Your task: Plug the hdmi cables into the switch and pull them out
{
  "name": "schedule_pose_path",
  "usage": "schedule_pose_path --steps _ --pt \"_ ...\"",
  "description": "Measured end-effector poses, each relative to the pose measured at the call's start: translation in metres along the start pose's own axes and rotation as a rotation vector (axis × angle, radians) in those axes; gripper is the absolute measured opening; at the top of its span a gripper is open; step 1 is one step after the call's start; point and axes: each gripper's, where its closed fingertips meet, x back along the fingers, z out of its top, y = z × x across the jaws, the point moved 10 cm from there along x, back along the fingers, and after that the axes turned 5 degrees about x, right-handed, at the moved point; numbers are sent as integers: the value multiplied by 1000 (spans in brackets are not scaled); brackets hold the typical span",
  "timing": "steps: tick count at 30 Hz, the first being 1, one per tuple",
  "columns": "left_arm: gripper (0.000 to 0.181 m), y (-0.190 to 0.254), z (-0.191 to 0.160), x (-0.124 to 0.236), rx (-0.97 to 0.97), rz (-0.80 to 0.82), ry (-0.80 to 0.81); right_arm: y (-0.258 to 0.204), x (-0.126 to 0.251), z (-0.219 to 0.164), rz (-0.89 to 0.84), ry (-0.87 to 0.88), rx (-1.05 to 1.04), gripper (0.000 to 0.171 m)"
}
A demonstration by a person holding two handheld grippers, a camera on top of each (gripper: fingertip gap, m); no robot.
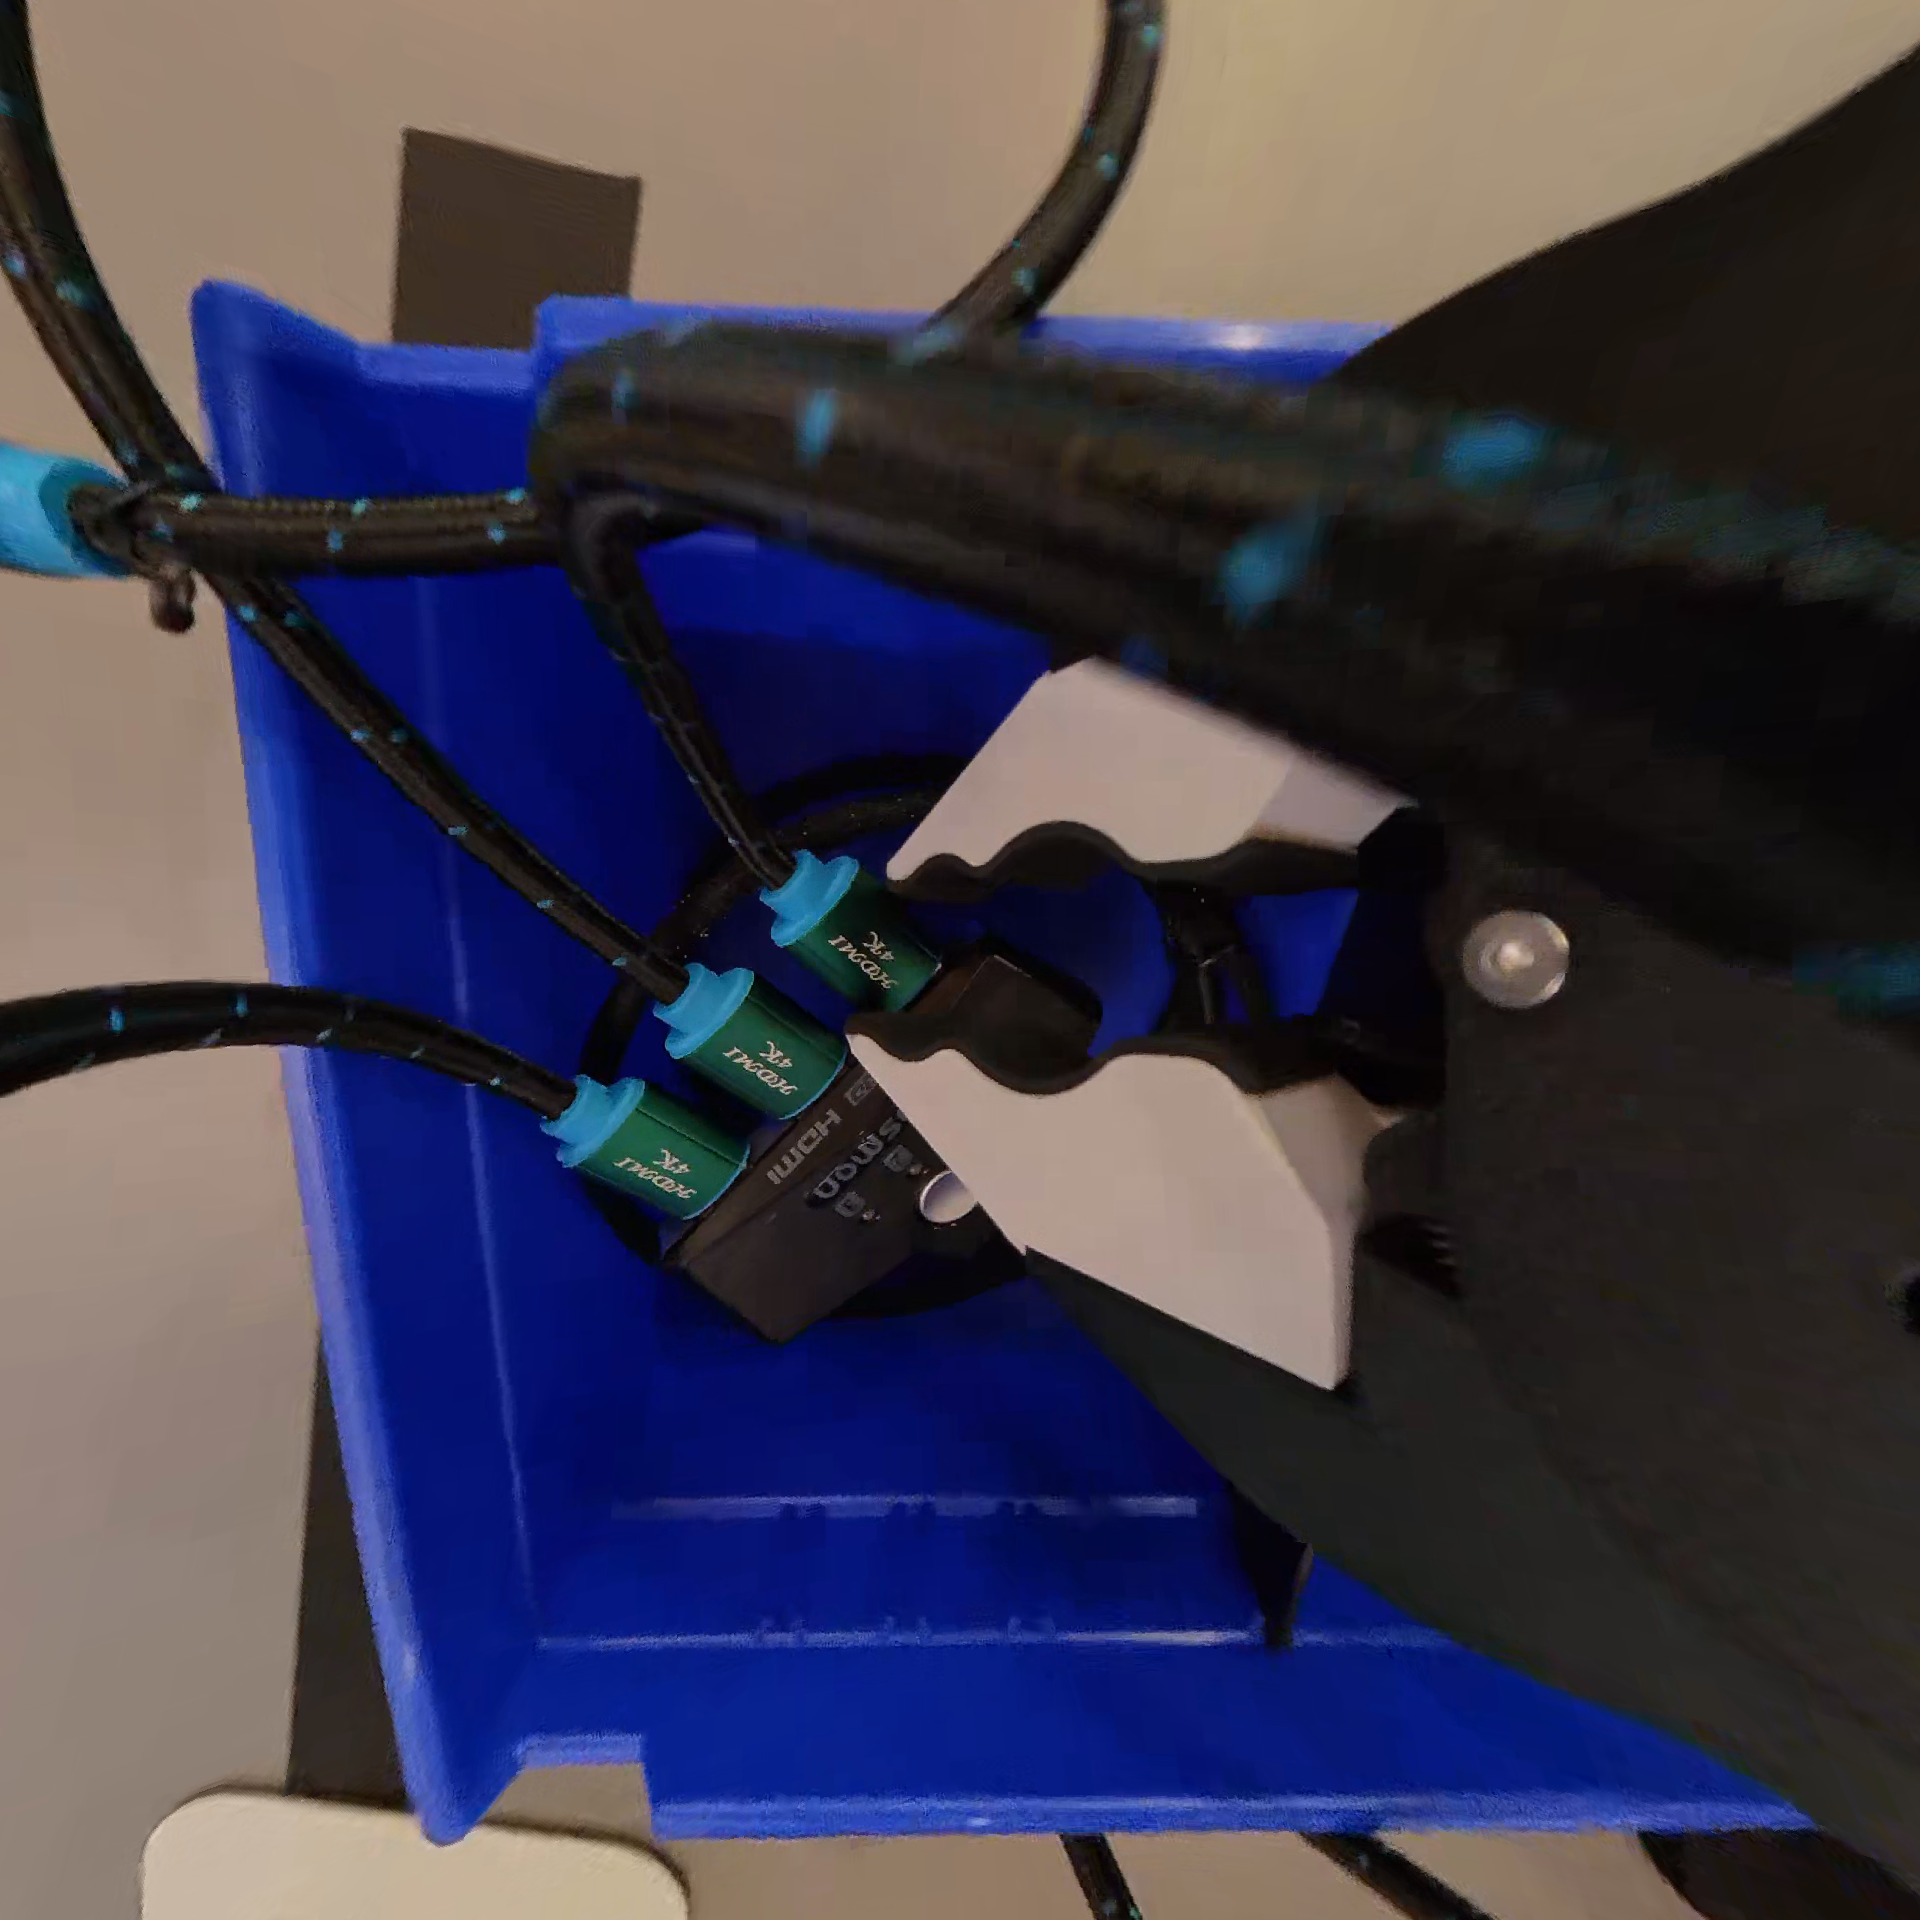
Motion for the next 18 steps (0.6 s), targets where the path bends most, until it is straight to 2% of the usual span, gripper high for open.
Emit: schedule_pose_path --steps 6,7,8,15,18 --pt "57 -6 2 7 15 9 21 -10 7 13 -69 36 34 38" --pt "58 -7 2 8 17 9 20 -12 12 15 -67 36 46 54" --pt "58 -7 2 8 16 10 21 -15 18 16 -68 33 68 58" --pt "58 -7 2 8 11 15 17 -21 77 18 -176 62 241 59" --pt "58 -7 2 8 9 17 16 -17 101 5 -278 22 413 52"
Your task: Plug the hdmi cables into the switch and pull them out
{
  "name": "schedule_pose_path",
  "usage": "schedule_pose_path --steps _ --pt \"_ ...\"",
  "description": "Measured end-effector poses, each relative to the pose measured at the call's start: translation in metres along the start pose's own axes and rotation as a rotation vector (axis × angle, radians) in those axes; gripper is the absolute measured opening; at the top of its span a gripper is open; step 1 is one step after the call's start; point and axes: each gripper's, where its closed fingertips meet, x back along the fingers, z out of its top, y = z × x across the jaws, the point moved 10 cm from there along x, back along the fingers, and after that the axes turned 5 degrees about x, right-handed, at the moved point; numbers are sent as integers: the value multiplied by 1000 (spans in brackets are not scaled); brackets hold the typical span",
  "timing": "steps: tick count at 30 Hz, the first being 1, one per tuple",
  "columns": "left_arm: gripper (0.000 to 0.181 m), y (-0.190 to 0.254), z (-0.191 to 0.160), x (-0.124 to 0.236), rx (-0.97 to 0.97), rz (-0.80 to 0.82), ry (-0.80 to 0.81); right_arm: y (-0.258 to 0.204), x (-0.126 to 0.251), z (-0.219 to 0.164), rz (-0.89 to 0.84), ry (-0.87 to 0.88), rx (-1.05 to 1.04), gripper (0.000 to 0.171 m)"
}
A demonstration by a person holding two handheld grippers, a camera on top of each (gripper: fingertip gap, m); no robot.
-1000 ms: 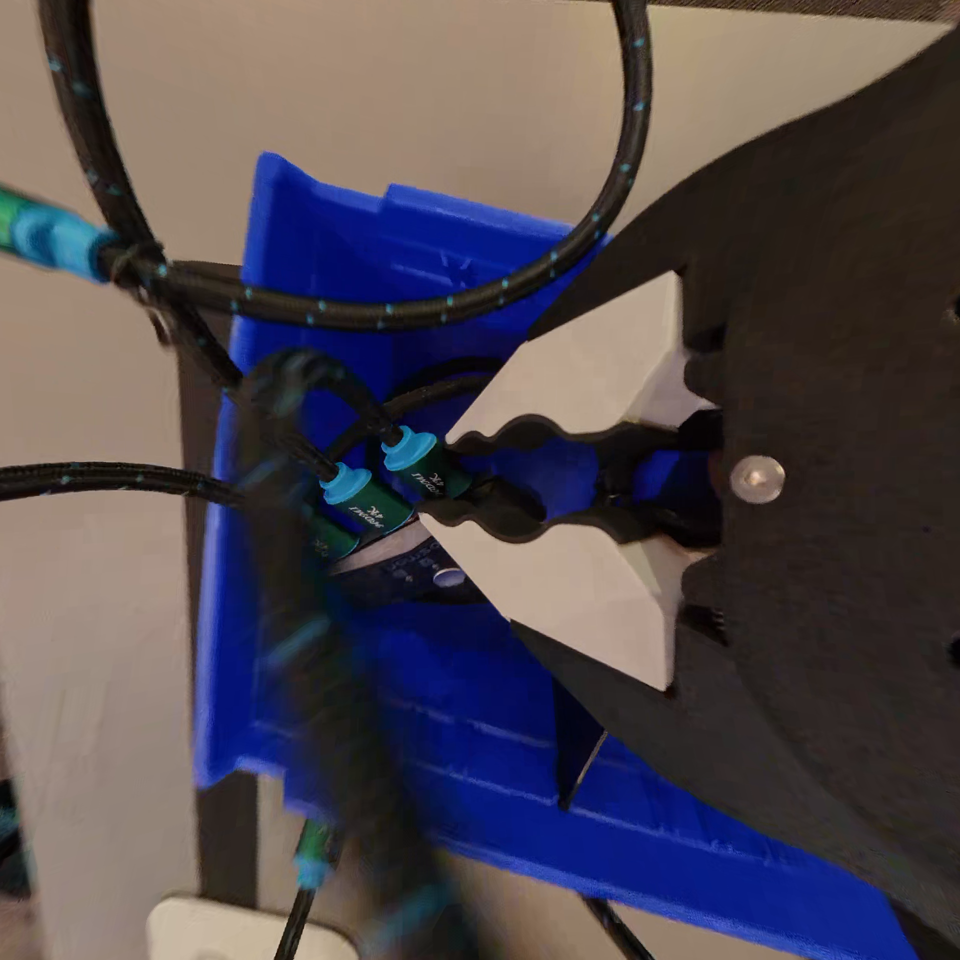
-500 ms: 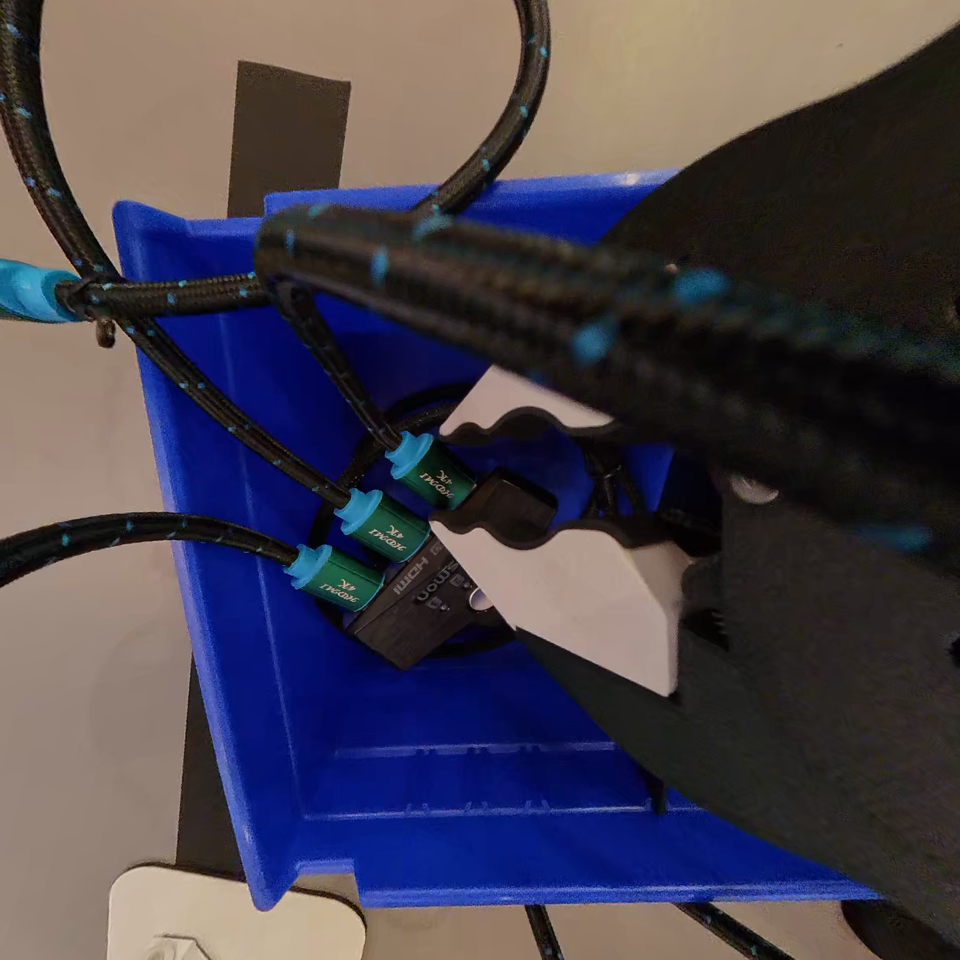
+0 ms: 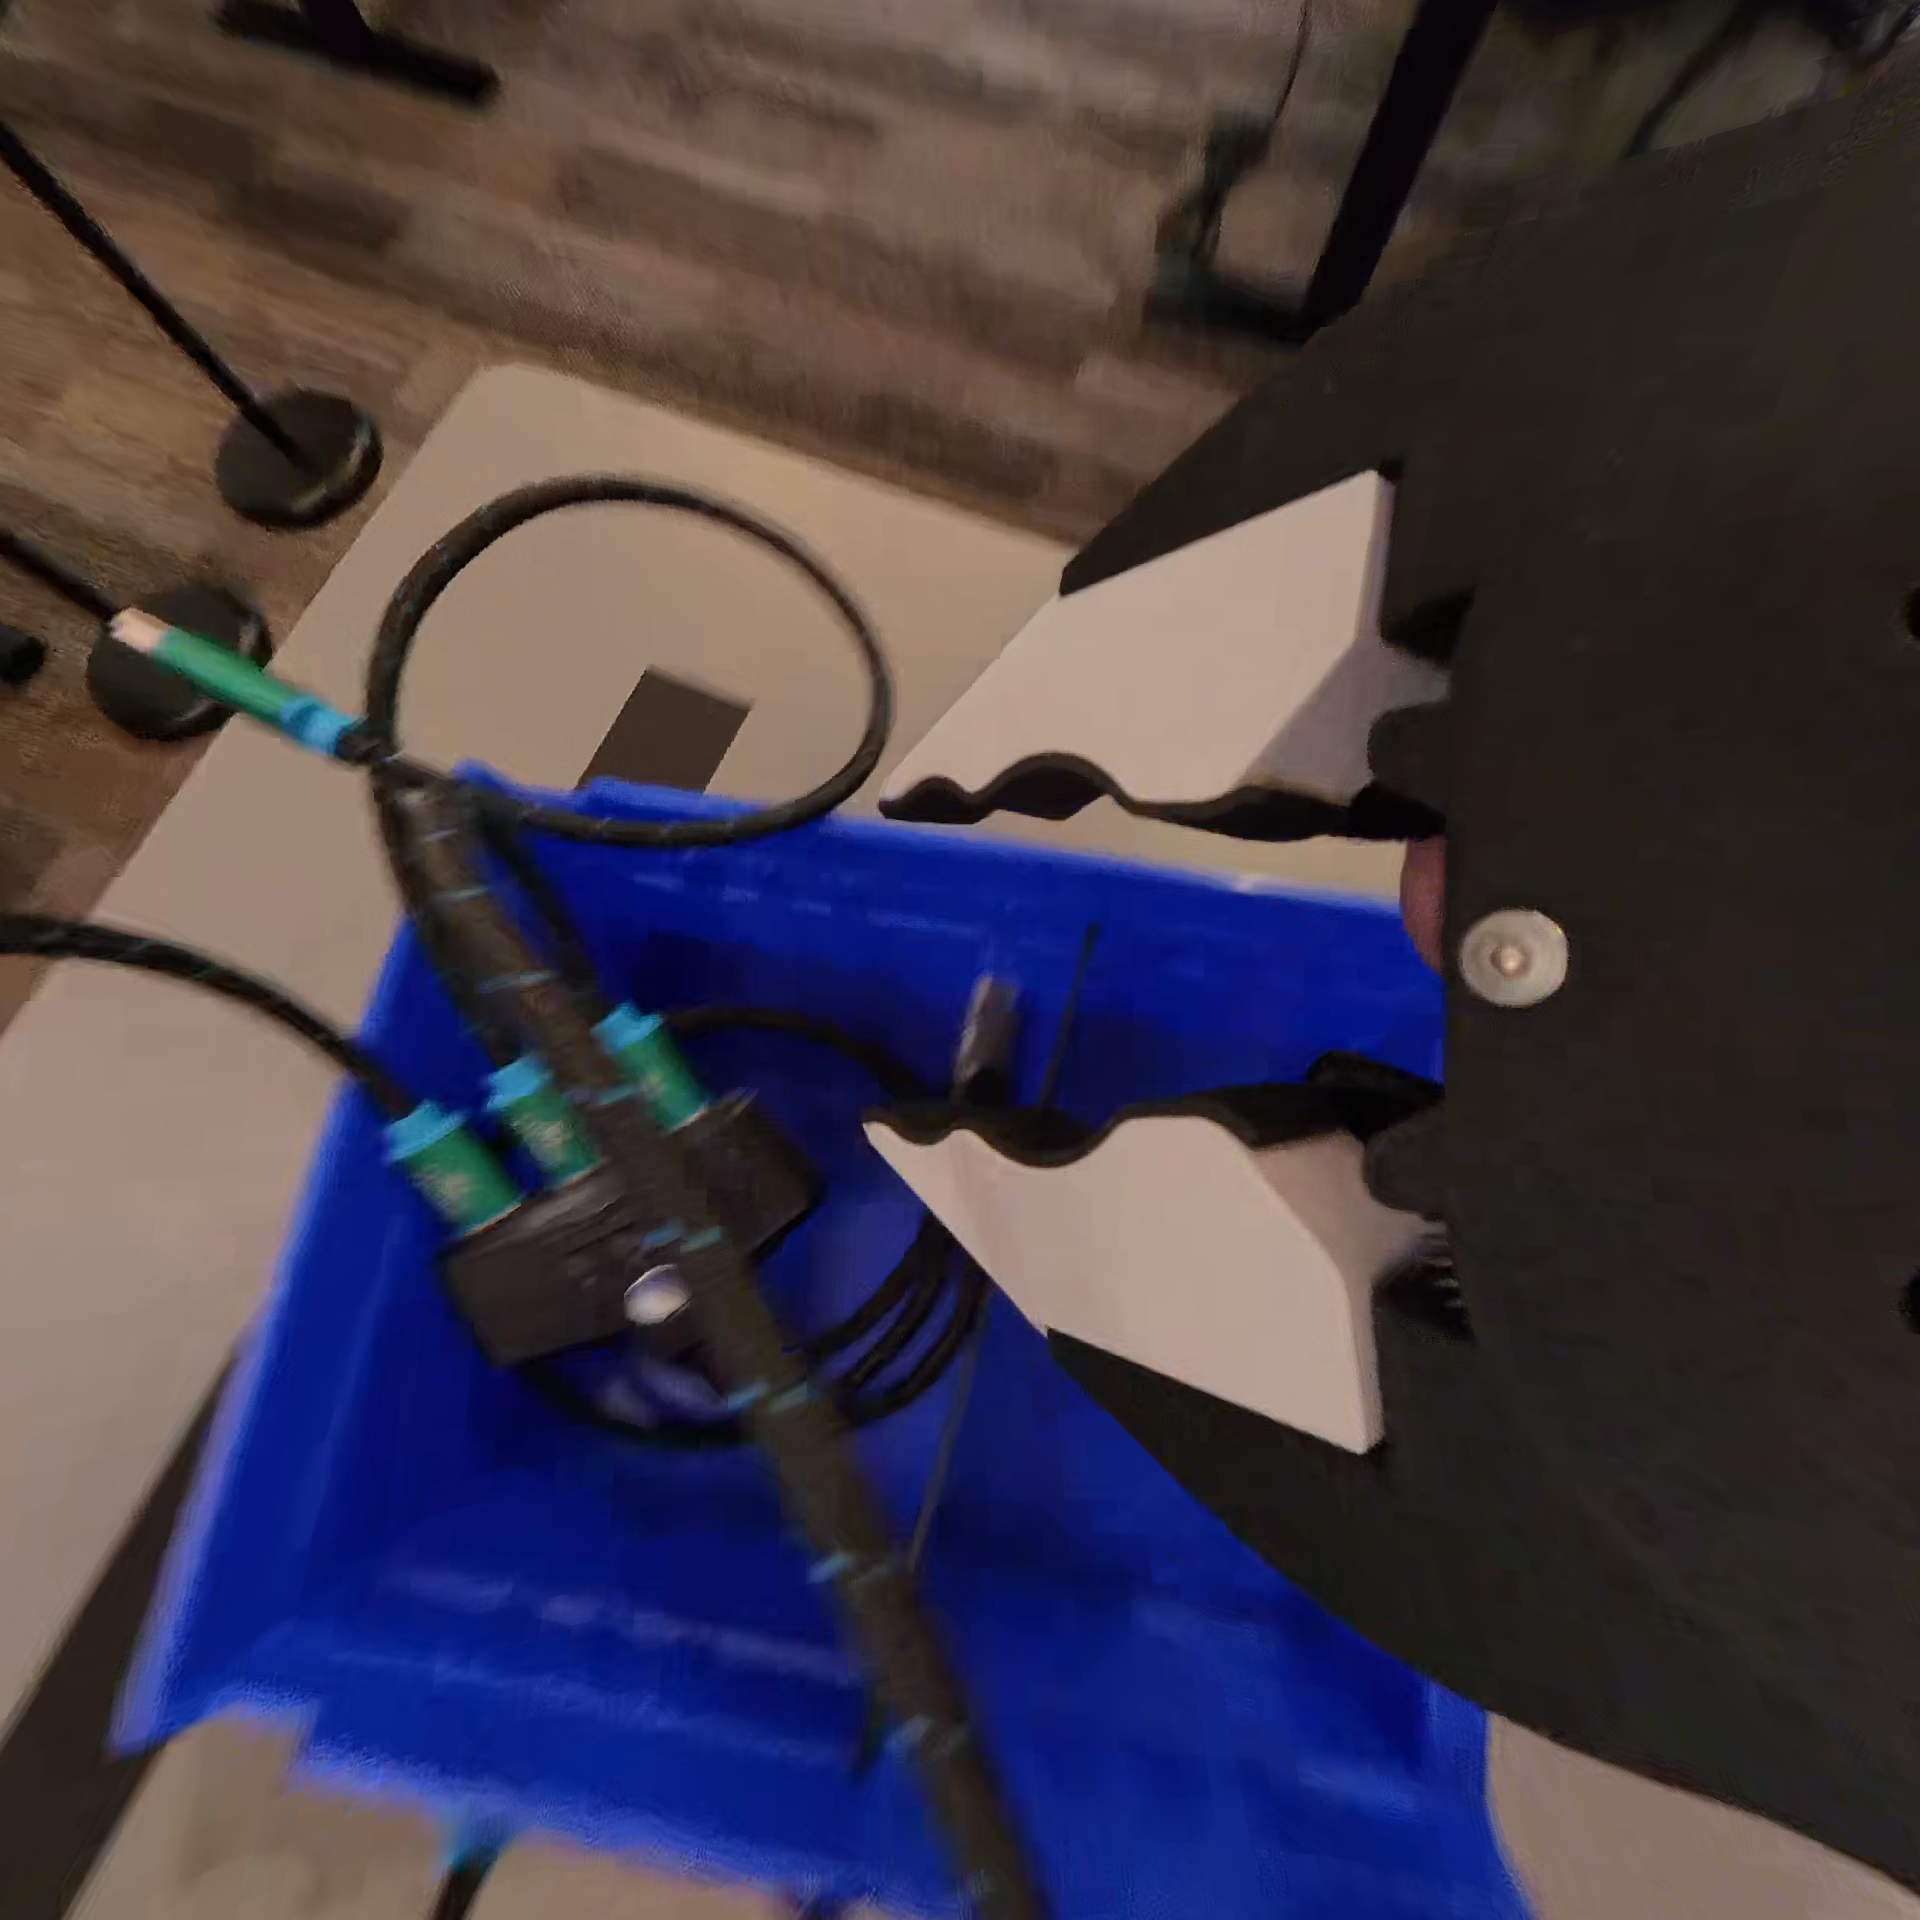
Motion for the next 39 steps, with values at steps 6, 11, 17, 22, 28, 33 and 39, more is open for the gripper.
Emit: schedule_pose_path --steps 6,11,17,22,28,33,39 --pt "58 5 0 -5 -10 -8 -11 13 -2 -58 -28 -201 65 56" --pt "58 8 -1 -7 -16 -13 -16 1 -25 -94 87 -312 25 34" --pt "58 6 -2 -9 -10 -14 -21 -21 -15 -97 110 -287 -116 10" --pt "58 10 -2 -11 -18 -23 -29 -42 -10 -96 72 -237 -122 25" --pt "56 22 10 -5 -65 0 9 -50 31 -75 -129 -55 -84 52" --pt "56 32 17 9 -125 48 0 -114 89 2 -6 312 129 35" --pt "51 28 20 71 -159 183 81 -214 139 108 279 778 350 28"
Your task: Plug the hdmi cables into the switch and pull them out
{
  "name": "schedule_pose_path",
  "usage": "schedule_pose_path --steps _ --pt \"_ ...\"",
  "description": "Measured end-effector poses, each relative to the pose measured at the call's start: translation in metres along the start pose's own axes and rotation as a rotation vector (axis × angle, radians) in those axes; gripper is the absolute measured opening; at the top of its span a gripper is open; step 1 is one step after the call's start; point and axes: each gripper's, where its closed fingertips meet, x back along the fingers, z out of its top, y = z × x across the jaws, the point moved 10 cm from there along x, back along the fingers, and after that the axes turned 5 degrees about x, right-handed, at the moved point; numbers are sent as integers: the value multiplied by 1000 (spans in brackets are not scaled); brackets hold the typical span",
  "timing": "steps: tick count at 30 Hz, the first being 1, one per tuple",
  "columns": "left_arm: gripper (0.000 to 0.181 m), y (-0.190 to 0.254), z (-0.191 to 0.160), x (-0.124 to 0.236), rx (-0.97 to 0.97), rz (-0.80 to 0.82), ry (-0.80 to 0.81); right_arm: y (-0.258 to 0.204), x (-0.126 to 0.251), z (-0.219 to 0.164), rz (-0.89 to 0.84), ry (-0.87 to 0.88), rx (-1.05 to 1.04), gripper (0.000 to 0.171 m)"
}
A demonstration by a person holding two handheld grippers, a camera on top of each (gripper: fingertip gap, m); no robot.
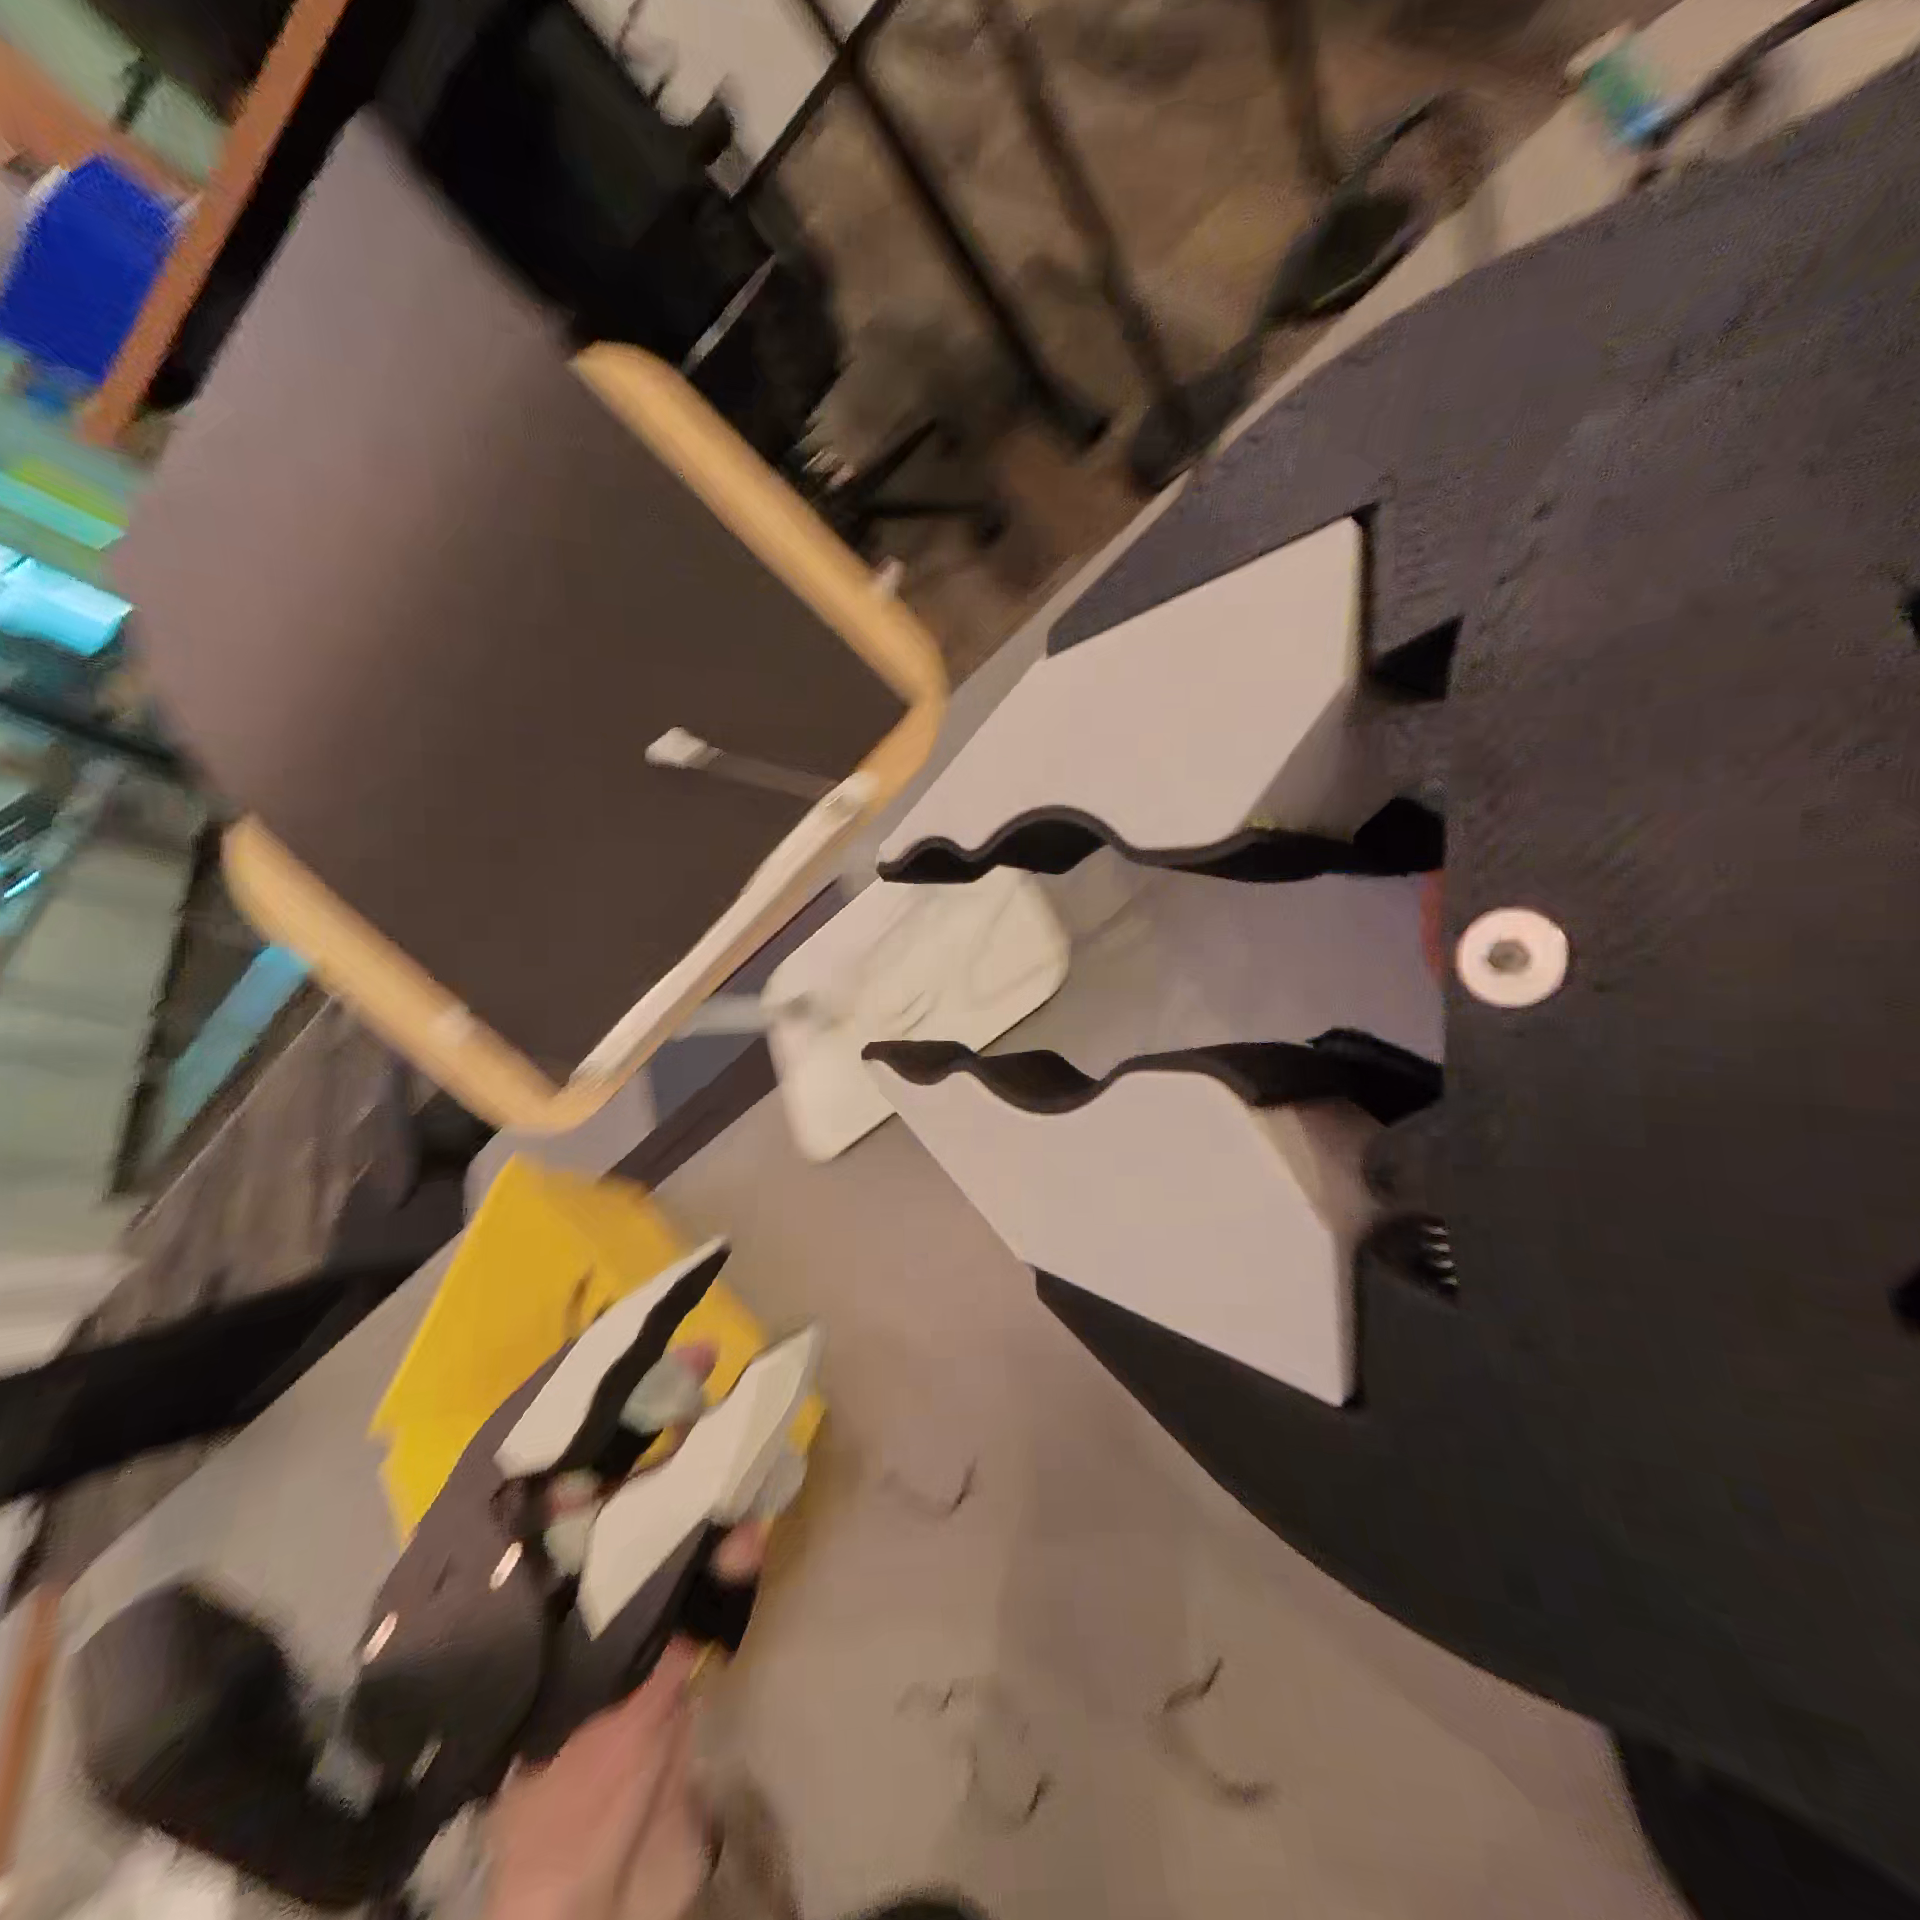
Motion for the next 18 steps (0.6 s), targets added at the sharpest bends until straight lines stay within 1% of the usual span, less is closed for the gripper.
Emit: schedule_pose_path --steps 2,4,7,9,11,13,15,18 --pt "50 -18 -4 29 -17 99 -15 -13 -22 23 110 97 16 29" --pt "48 -43 -9 60 -25 206 -29 -19 -43 32 172 146 11 28" --pt "45 -89 -19 104 8 335 -80 -22 -69 27 234 186 -22 26" --pt "39 -122 -28 126 -4 451 -149 -24 -83 18 284 217 -50 26" --pt "38 -150 -38 138 11 500 -235 -24 -95 6 306 237 -65 23" --pt "37 -170 -45 143 10 539 -287 -23 -107 -8 313 184 -52 23" --pt "37 -183 -51 143 6 547 -323 -21 -117 -21 313 157 -58 22" --pt "38 -197 -58 139 3 564 -374 -18 -125 -36 322 168 -95 22"
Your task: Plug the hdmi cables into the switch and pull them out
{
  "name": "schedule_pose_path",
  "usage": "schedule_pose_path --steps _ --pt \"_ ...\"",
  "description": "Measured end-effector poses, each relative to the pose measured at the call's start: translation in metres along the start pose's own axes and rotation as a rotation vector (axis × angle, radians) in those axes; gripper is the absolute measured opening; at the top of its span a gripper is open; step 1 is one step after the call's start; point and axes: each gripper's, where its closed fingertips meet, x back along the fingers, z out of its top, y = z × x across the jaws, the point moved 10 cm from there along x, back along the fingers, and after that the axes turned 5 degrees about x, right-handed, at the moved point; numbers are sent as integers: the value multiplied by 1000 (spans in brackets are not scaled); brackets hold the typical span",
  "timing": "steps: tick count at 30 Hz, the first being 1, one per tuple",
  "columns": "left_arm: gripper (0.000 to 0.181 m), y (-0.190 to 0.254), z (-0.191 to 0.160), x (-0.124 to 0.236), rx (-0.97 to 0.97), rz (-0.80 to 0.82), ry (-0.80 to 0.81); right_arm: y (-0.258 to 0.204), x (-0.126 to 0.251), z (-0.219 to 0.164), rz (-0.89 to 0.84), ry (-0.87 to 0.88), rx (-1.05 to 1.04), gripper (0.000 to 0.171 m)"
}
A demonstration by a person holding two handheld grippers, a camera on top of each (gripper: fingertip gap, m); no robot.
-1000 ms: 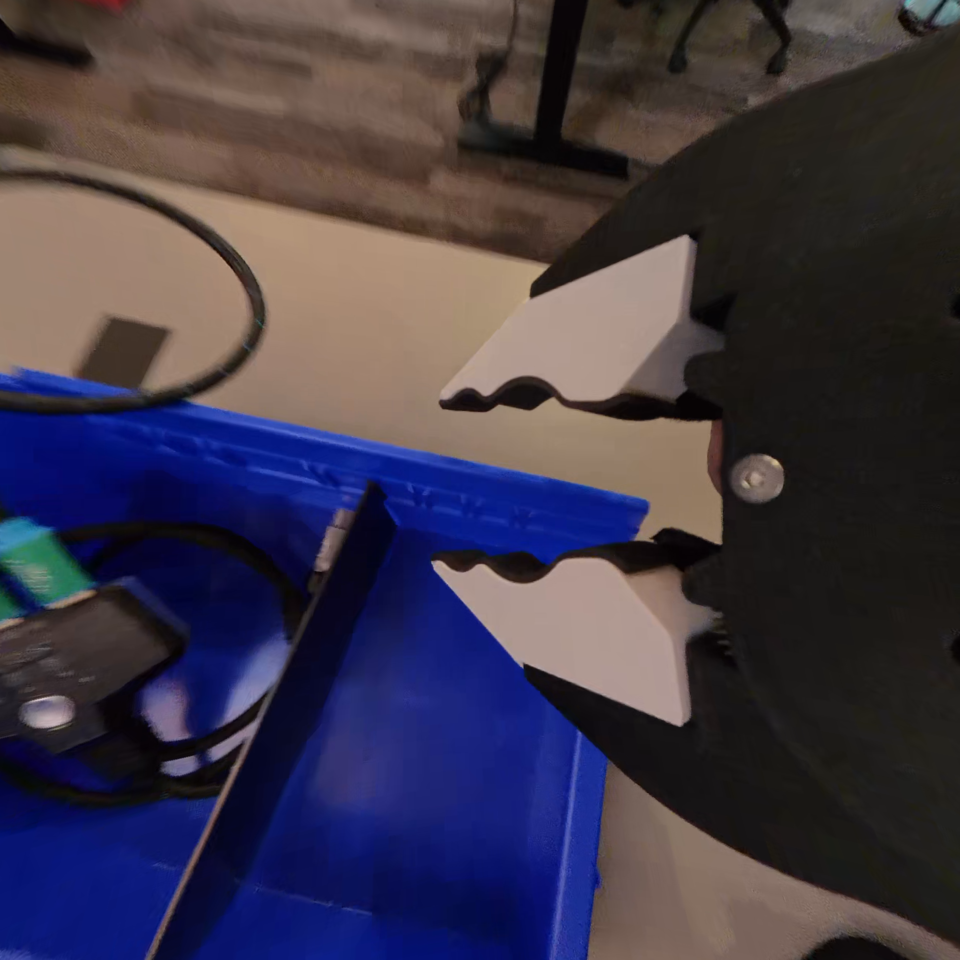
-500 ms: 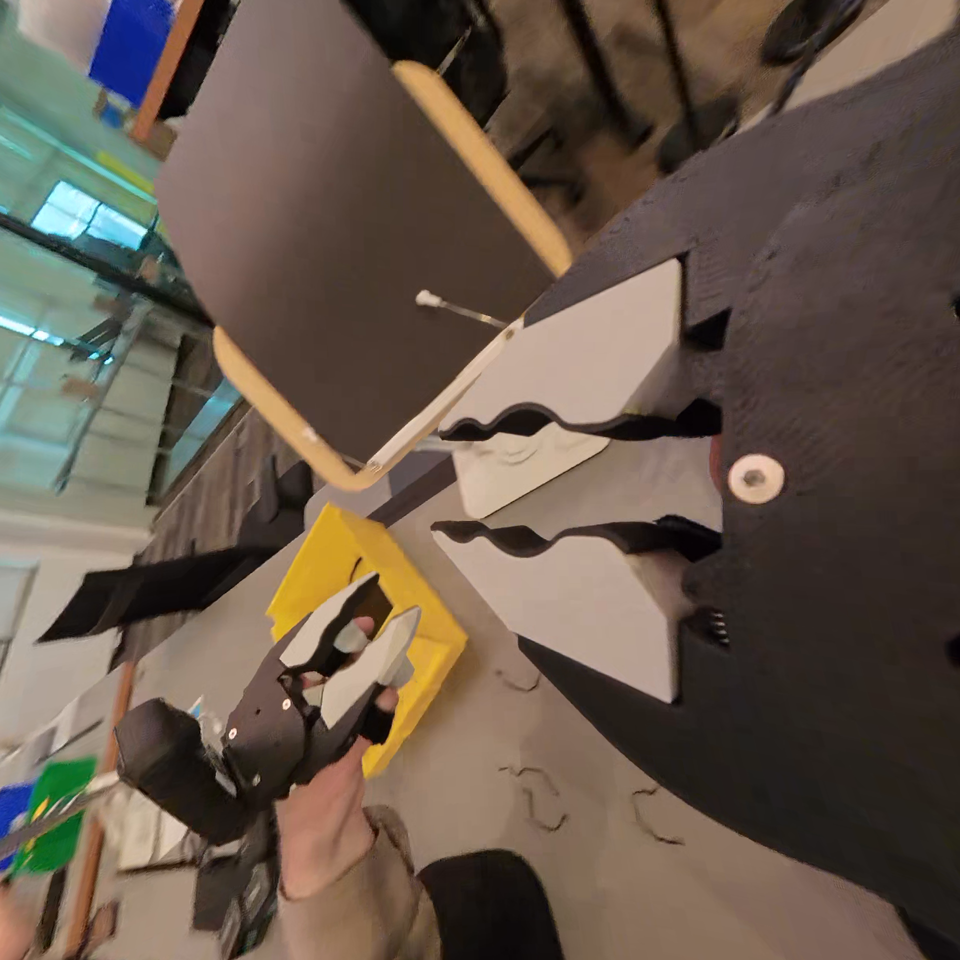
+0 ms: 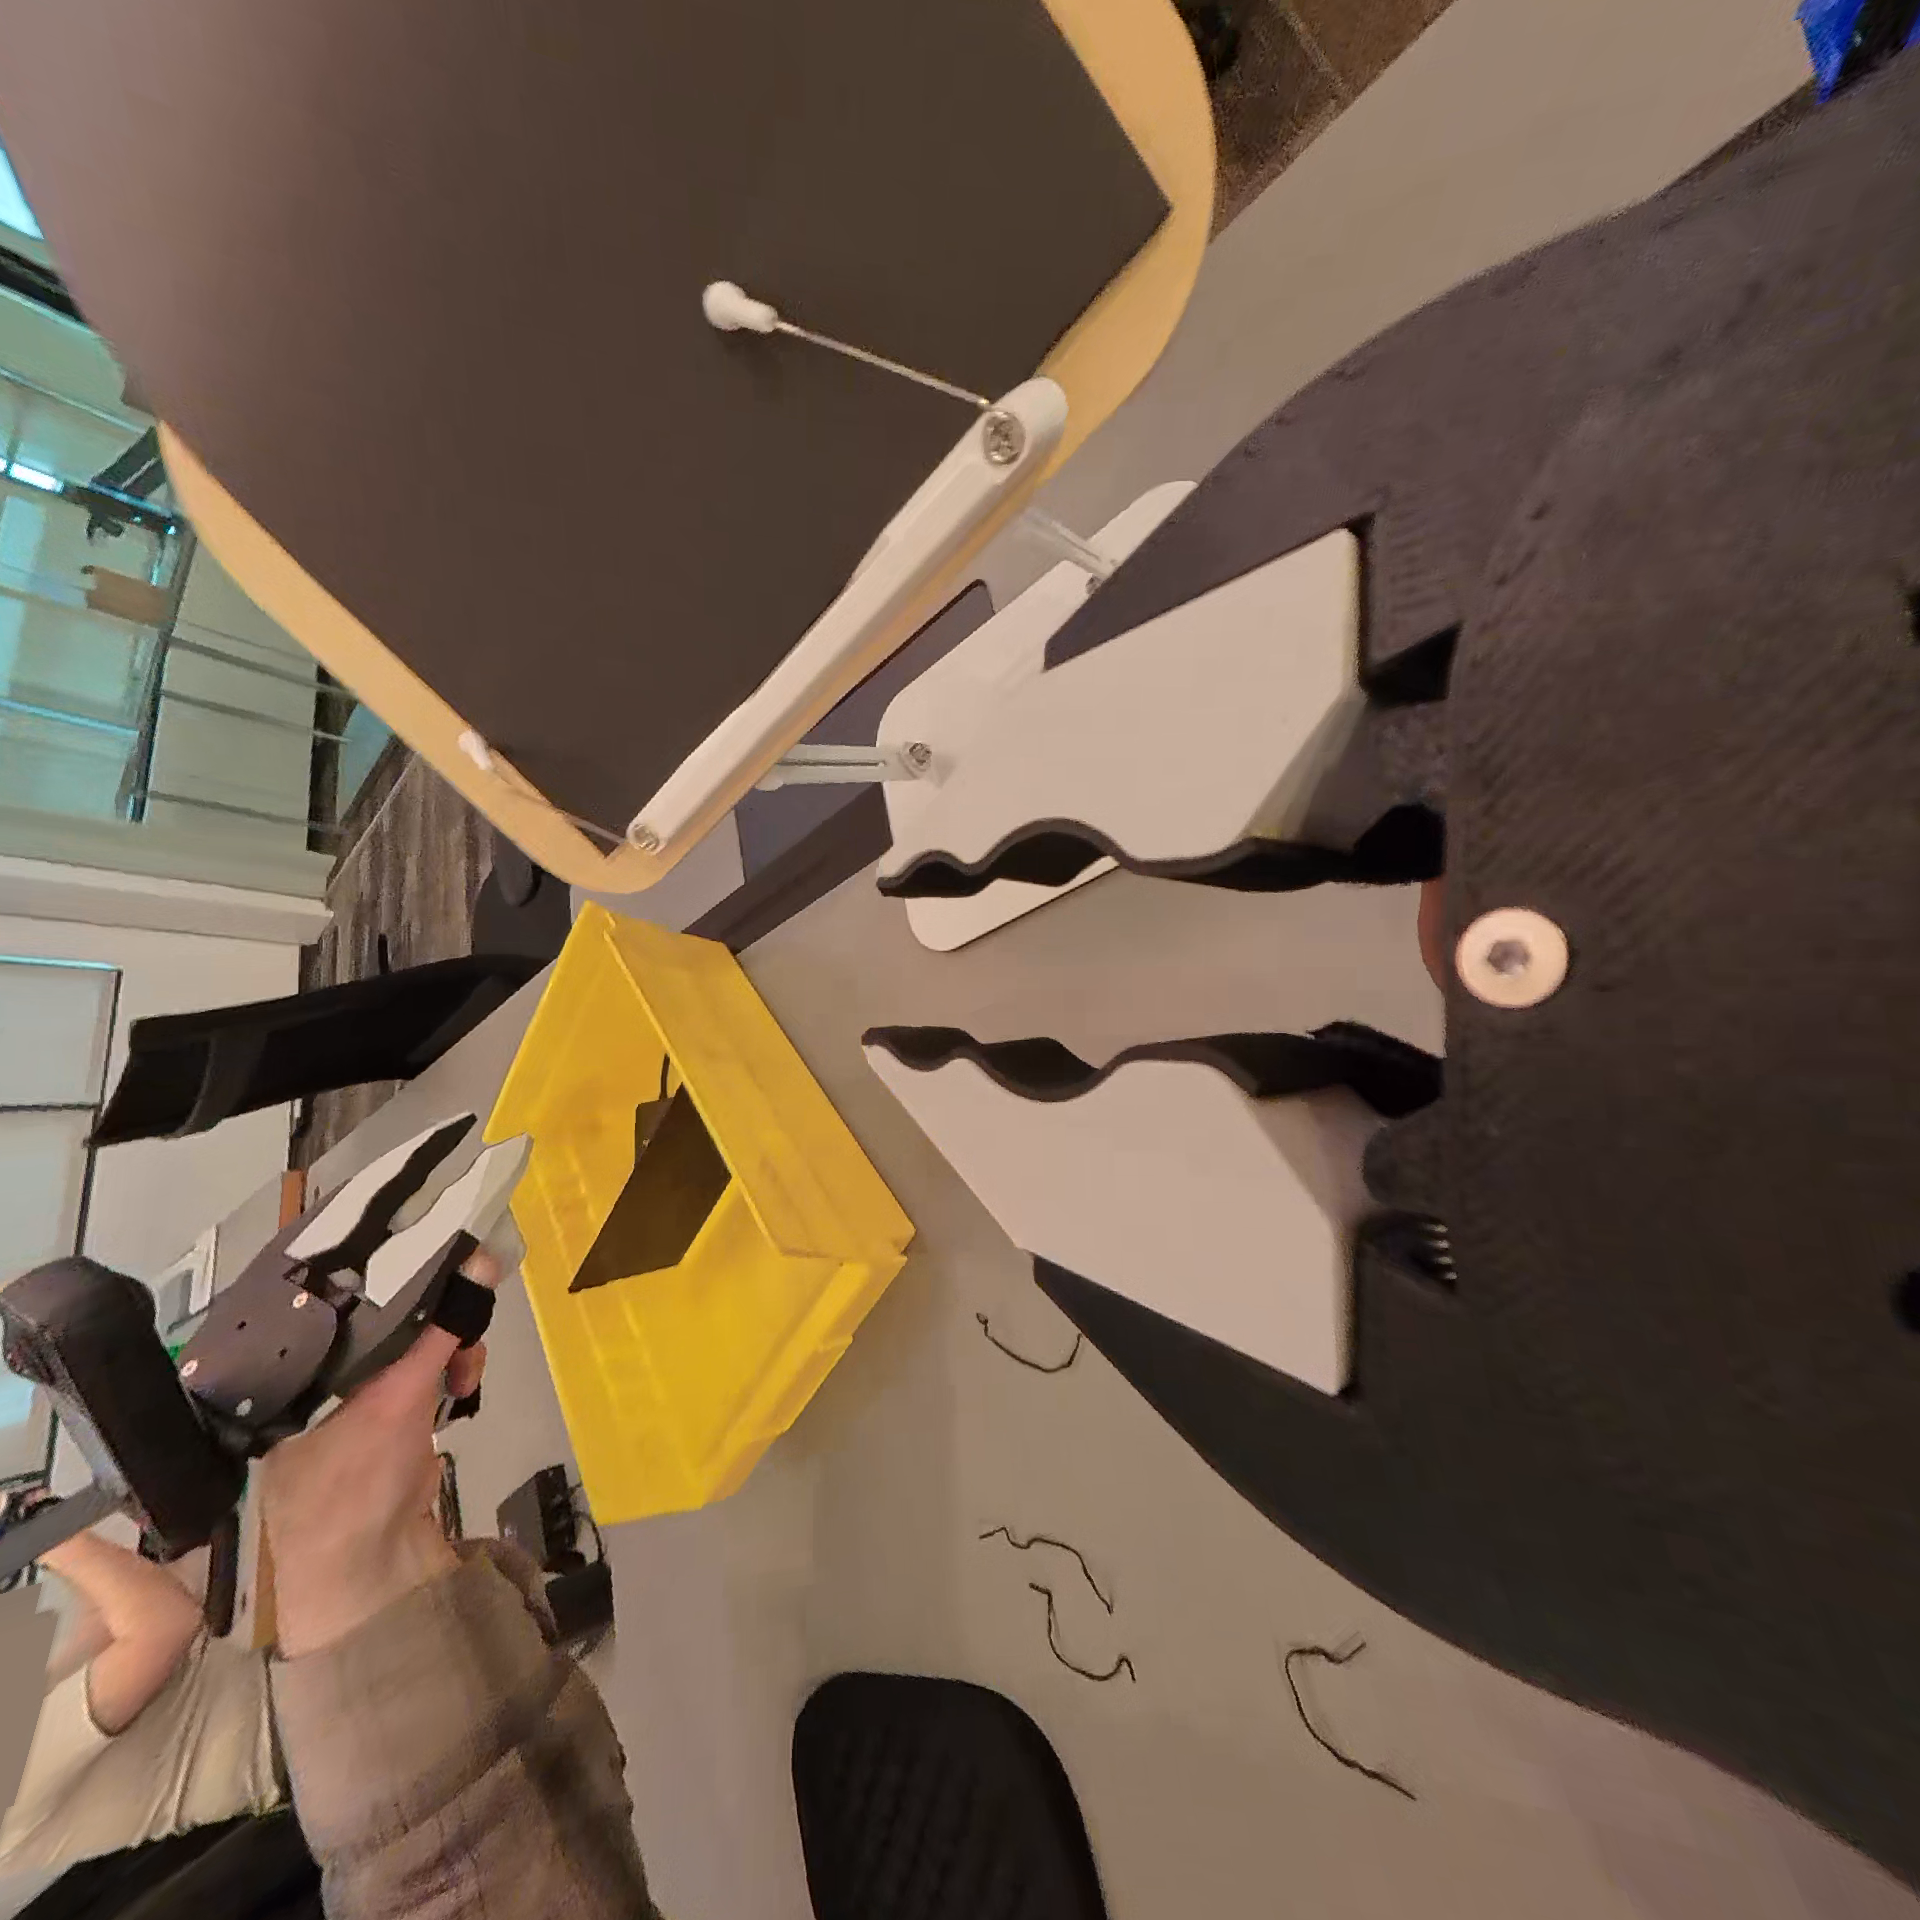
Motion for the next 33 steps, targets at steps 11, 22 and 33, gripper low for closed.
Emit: schedule_pose_path --steps 11,22,33 --pt "43 -36 -18 -59 -20 21 -318 -4 -13 -46 38 9 -175 28" --pt "43 -53 -46 -139 -30 79 -794 -10 -33 -59 56 -70 -143 28" --pt "4 -74 -56 -159 199 -44 -787 -5 -32 -63 72 -32 -171 27"
